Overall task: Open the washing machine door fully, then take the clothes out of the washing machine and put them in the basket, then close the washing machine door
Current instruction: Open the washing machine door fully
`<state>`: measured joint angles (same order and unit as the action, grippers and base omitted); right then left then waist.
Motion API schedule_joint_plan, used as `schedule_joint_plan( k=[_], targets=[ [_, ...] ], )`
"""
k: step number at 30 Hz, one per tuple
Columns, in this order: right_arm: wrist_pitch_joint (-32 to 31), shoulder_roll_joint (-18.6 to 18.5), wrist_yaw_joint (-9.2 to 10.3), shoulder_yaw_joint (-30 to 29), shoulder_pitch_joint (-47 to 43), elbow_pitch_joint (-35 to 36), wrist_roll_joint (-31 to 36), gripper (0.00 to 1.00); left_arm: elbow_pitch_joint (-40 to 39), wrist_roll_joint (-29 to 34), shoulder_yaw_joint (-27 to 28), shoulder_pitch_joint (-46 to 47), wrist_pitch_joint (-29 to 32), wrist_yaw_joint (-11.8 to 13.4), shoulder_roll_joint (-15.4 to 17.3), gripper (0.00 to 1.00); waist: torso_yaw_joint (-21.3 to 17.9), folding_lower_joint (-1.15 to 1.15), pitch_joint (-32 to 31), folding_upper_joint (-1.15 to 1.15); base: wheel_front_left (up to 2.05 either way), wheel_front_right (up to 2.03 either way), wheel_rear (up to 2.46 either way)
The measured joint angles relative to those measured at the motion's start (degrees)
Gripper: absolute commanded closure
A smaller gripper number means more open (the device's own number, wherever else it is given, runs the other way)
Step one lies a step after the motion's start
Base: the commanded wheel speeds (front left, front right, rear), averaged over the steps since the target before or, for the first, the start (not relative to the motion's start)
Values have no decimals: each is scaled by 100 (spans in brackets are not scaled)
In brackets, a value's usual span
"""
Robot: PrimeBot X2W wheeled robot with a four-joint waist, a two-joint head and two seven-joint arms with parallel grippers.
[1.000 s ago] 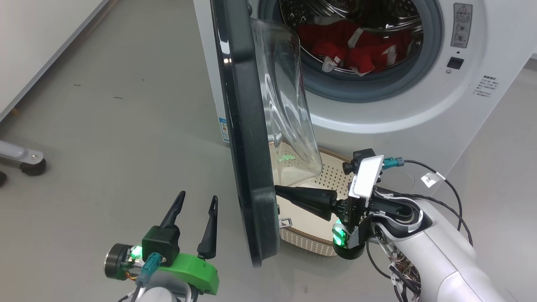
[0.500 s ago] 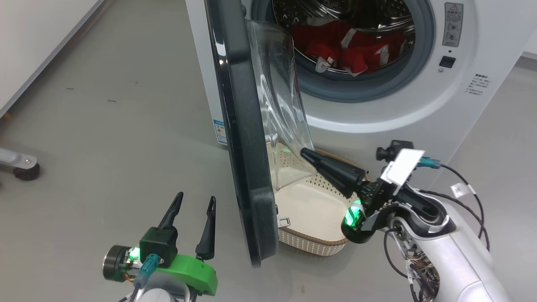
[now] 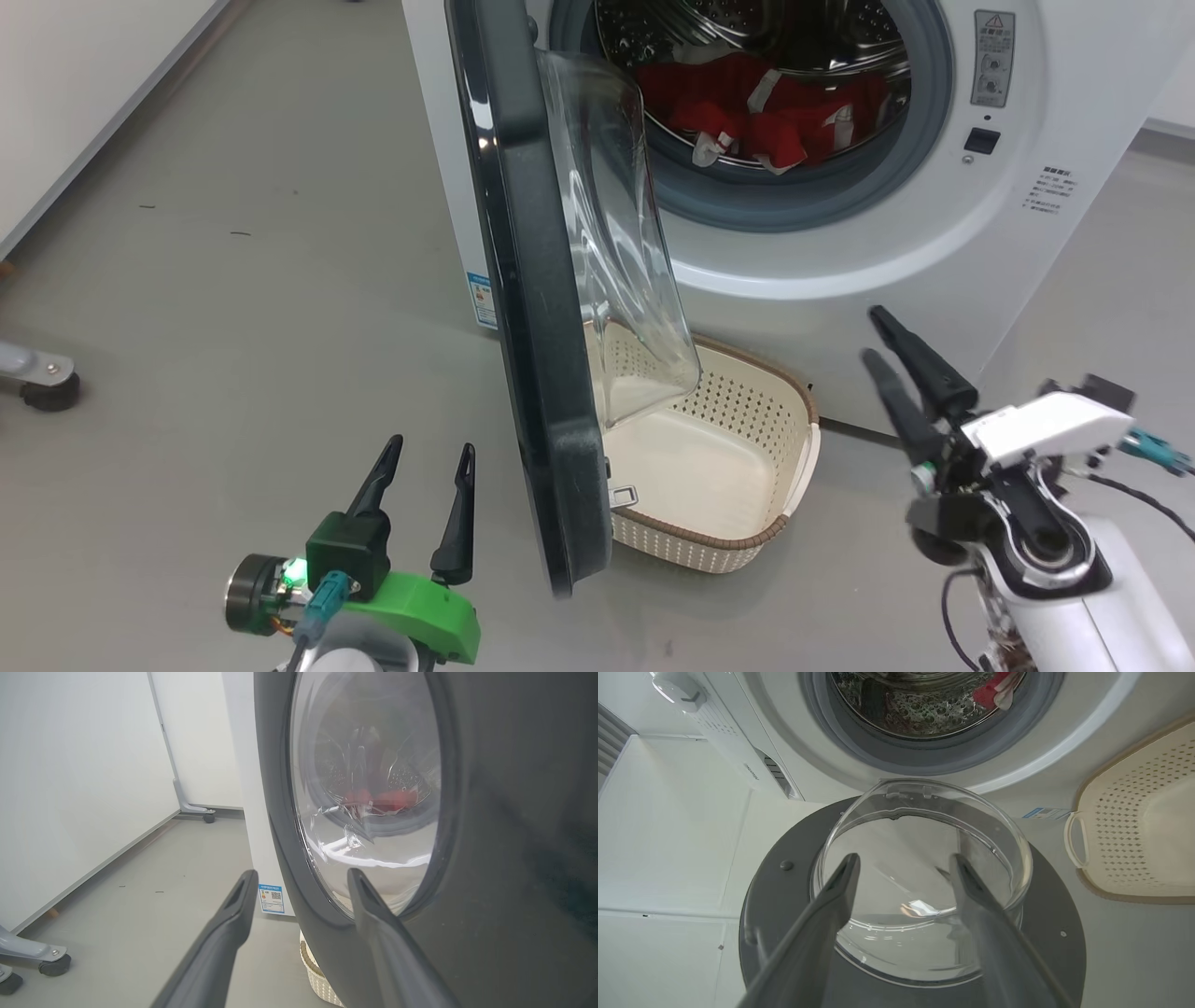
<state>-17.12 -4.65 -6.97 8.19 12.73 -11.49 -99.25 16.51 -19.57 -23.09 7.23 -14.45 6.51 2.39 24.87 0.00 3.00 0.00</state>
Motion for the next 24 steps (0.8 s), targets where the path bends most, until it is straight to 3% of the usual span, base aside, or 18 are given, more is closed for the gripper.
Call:
schedule_joint_plan(
  k=[9,16,19,24],
  targets=[
    [1660,-446,0,-51,-581,182,2048,0,1,0,56,-16,0,0,0,0,-50,0,-26,0,0,0,0],
    [3007,-1222,13,76,-834,121,4230,0,8,0,88,-23,0,0,0,0,-113,0,-42,0,0,0,0],
    [3459,-1457,257,164,-863,140,5010,0,12,0,98,-24,0,0,1,0,-144,0,-39,0,0,0,0],
    [3283,-1615,614,368,-1051,226,6034,0,33,0,114,-25,0,0,0,0,-168,0,-40,0,0,0,0]
  ],
)
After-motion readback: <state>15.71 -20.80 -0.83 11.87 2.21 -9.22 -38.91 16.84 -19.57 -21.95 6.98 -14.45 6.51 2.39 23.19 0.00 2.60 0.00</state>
